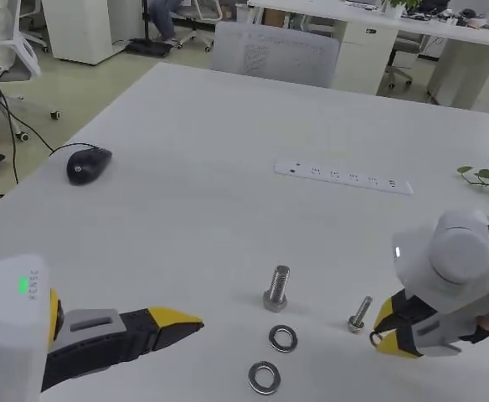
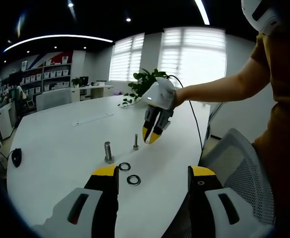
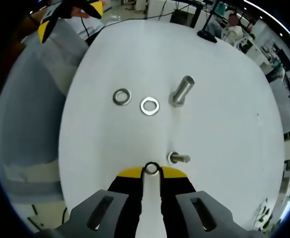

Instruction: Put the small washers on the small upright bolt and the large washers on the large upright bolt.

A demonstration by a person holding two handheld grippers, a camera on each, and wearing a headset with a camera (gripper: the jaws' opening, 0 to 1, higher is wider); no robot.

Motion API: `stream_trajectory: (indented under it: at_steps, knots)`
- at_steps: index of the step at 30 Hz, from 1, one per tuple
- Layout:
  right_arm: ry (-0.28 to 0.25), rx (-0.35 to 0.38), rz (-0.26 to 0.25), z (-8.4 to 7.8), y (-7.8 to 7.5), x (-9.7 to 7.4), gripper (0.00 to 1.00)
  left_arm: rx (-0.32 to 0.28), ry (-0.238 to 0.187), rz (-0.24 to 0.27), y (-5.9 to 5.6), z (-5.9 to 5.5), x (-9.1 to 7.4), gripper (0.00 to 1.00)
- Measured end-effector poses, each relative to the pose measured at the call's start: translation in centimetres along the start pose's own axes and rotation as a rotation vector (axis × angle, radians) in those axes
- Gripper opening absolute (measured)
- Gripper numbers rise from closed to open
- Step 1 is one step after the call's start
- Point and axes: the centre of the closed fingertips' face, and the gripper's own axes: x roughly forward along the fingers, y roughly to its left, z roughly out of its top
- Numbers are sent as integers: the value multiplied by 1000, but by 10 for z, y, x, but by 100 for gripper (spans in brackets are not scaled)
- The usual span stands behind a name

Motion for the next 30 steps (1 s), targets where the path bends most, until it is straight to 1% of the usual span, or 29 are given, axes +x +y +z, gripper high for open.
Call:
stream_trajectory:
  at_steps: [5, 7, 11, 20, 24, 30]
  knots:
    - [-11, 8, -35, 4, -15, -13, 12, -2, -2, 2, 1, 0, 0, 55]
    - [-6, 2, -52, 6, -21, -15, 12, 0, -2, 2, 1, 0, 1, 55]
    - [-11, -5, -62, 11, -29, -18, 12, 1, 1, 3, 1, 0, 2, 55]
    - [-3, -23, -60, 17, -36, -13, 12, -10, 2, 10, 4, -2, 0, 55]
    - [6, -25, -38, 17, -34, -10, 12, -15, 4, 10, 4, -3, 1, 55]
    - [6, -32, -40, 17, -36, -7, 12, -20, 0, 12, 5, -3, 1, 55]
